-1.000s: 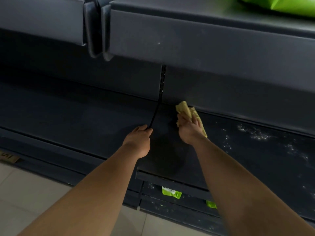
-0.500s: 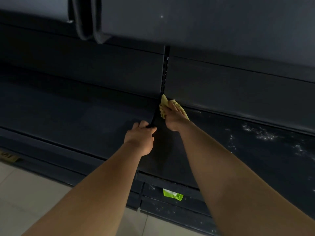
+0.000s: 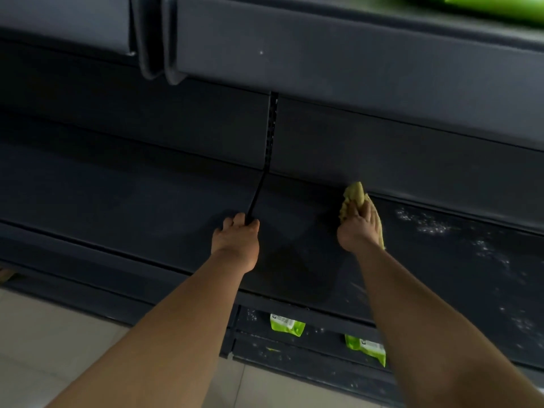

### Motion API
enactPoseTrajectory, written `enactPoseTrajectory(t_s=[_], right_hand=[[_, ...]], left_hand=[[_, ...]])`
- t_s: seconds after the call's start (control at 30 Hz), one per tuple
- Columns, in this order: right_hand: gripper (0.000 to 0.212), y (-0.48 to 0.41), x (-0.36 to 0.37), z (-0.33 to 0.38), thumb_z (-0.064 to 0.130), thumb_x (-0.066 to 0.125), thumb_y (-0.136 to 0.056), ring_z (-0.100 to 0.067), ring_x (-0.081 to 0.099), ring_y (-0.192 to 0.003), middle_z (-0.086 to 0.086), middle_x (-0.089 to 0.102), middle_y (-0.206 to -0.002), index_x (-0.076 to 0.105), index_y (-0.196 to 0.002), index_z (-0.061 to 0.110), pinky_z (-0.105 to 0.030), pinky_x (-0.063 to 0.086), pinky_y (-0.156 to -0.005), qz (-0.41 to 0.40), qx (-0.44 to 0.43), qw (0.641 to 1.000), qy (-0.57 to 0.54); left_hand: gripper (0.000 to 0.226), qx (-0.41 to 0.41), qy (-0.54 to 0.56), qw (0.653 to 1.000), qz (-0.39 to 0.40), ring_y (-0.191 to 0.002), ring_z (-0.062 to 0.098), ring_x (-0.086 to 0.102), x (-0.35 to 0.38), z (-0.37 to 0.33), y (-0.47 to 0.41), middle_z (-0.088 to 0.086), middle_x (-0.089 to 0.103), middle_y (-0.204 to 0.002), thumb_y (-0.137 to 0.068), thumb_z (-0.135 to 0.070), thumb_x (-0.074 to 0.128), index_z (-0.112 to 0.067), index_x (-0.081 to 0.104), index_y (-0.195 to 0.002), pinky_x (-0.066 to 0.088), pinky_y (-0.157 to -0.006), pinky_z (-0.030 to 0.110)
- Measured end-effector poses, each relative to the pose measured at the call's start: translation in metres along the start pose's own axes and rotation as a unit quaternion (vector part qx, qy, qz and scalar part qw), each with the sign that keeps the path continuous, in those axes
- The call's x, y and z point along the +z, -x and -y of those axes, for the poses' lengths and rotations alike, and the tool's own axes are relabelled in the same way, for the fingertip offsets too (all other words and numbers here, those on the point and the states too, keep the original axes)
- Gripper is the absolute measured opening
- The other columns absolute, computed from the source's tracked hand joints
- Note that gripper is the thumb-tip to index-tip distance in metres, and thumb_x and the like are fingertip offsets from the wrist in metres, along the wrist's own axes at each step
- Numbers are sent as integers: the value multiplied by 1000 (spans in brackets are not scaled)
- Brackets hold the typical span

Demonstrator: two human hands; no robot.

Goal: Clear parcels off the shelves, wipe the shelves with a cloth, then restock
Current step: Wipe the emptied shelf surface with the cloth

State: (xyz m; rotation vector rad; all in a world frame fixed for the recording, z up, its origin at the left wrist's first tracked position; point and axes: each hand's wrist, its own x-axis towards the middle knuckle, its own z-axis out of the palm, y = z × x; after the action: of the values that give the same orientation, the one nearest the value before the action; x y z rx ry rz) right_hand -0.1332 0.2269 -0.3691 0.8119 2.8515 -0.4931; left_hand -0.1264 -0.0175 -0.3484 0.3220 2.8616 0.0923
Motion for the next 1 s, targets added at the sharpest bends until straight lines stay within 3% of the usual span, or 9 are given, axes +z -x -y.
enactPoseTrajectory(t_s=[0.13,0.27,0.37,0.53,0.7,0.87,1.0], right_hand=[[72,40,17,9,20,37,-91,-23,-12,-147,-3,-19,-159,2,-154,28,-38,-6,-120,-4,-26,1000,-1],[61,90,37,23,38,31,-97,-26,-11,-147,0,-15,-160,5,-152,36,-42,-6,-119,17,-109,994,2],[59,111,38,6,37,28,-99,-23,-10,-148,0,-13,-161,2,-152,34,-38,-6,-120,20,-144,989,21],[63,120,12,-59,19,33,-96,-22,-6,-148,-1,-9,-161,9,-153,32,-38,1,-121,-11,-51,999,0],[67,125,4,-55,22,34,-94,-24,-13,-147,-3,-16,-160,4,-154,28,-43,-3,-120,27,4,1000,-8],[62,140,33,21,40,26,-99,-29,-16,-146,-1,-18,-160,0,-154,27,-50,-9,-118,76,-133,988,27],[58,151,44,24,35,26,-101,-24,-12,-147,1,-13,-160,6,-154,26,-45,-7,-120,48,-204,977,47]], left_hand=[[57,12,10,1000,-3,-135,29,26,6,-2,19,6,19,-151,-97,-21,47,-25,23,-149,36,-107,43],[57,18,26,999,6,-137,28,24,9,-6,40,6,18,-152,-97,-19,48,-26,25,-149,35,-108,42],[54,23,32,999,13,-135,28,27,8,-11,53,4,20,-152,-97,-17,47,-24,29,-147,36,-106,41],[51,31,35,999,22,-134,26,29,9,-10,68,0,21,-153,-97,-14,46,-19,31,-146,38,-105,39],[45,29,66,997,33,-136,23,28,8,3,76,-4,21,-155,-99,-15,42,-15,36,-144,36,-108,35],[46,37,86,995,37,-138,23,26,10,12,84,-4,22,-155,-100,-14,42,-13,36,-145,35,-110,33],[44,41,81,994,53,-138,26,26,8,9,88,-3,22,-155,-100,-19,41,-14,37,-144,35,-110,36]])
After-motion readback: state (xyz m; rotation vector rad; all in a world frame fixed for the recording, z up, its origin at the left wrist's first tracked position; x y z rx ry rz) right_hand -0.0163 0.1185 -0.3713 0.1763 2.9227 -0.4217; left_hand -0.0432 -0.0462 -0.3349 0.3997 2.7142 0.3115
